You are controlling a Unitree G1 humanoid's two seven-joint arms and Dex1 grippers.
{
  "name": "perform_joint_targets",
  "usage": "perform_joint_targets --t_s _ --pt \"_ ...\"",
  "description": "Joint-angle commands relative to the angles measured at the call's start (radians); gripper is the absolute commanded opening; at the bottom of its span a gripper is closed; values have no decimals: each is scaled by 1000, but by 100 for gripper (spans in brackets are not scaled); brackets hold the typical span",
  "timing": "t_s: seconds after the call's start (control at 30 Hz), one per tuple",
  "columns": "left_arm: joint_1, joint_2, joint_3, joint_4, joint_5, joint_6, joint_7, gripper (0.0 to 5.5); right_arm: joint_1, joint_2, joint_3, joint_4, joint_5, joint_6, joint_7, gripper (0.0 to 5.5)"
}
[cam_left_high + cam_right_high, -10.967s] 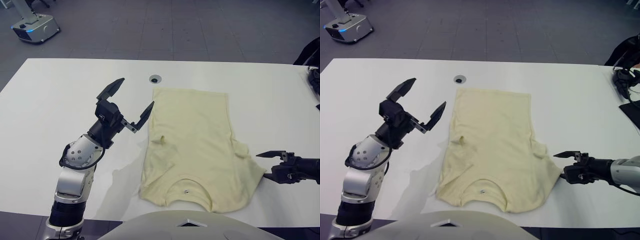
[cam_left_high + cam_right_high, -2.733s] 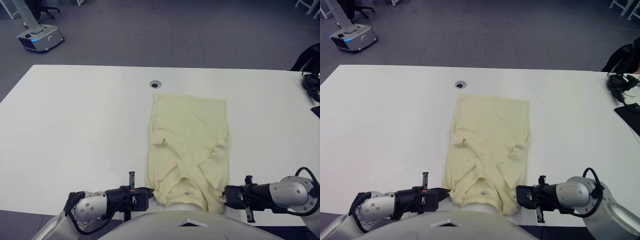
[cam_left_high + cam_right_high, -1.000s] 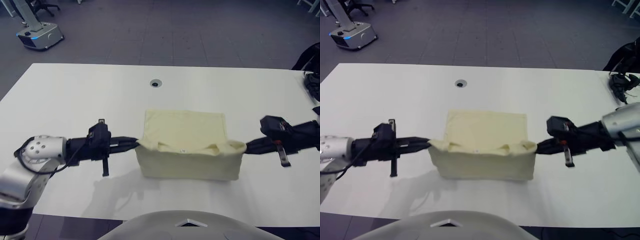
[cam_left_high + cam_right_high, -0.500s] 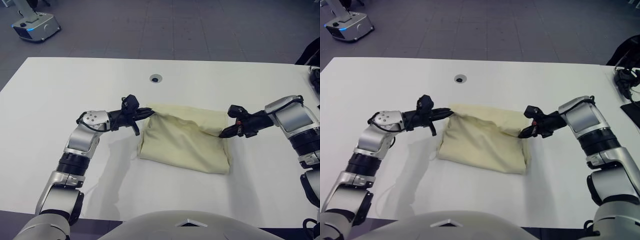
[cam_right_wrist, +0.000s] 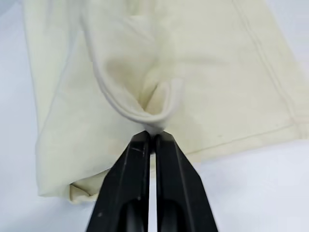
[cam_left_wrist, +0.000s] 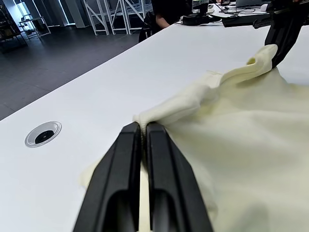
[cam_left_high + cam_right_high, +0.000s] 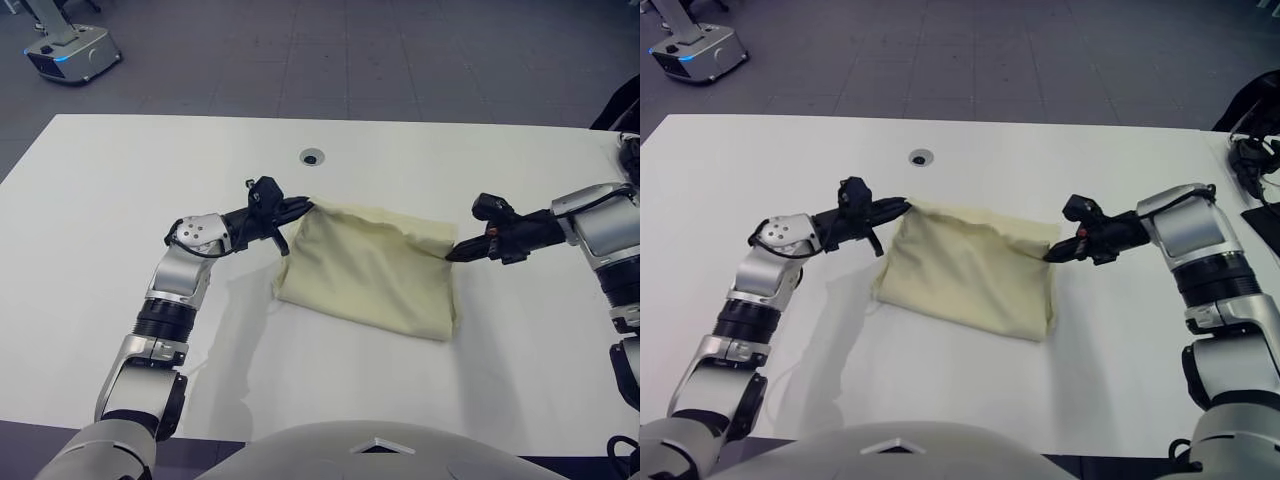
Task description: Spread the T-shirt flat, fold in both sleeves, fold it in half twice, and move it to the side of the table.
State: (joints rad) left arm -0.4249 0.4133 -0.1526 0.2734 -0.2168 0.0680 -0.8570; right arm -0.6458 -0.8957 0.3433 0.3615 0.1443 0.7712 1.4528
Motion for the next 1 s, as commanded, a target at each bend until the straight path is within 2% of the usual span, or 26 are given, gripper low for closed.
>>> perform_joint_targets --t_s 0.03,0.3,0.43,0.53,0.6,0.63,0.77,1.0 --pt "-22 2 3 45 38 -23 10 1 -12 11 -26 31 -6 -13 -34 0" --pt "-62 -41 -15 145 112 -58 71 1 -10 50 -47 123 -22 -55 -106 0" --pt "-54 -61 26 141 84 -60 96 1 -20 73 -41 140 -29 -65 -108 0" --pt "-50 -79 26 148 94 -63 109 1 -6 108 -77 154 -25 -102 -167 0" --pt "-45 -99 24 136 97 -46 128 55 18 122 -83 155 -39 -138 -207 0" --pt "-45 -109 25 131 97 -36 137 70 38 128 -88 150 -52 -175 -241 34" --pt "-42 -123 35 134 105 -33 169 126 78 157 -125 158 -71 -349 -331 81" --pt "-37 -129 44 131 109 -37 213 249 103 175 -198 139 -40 -322 -391 198"
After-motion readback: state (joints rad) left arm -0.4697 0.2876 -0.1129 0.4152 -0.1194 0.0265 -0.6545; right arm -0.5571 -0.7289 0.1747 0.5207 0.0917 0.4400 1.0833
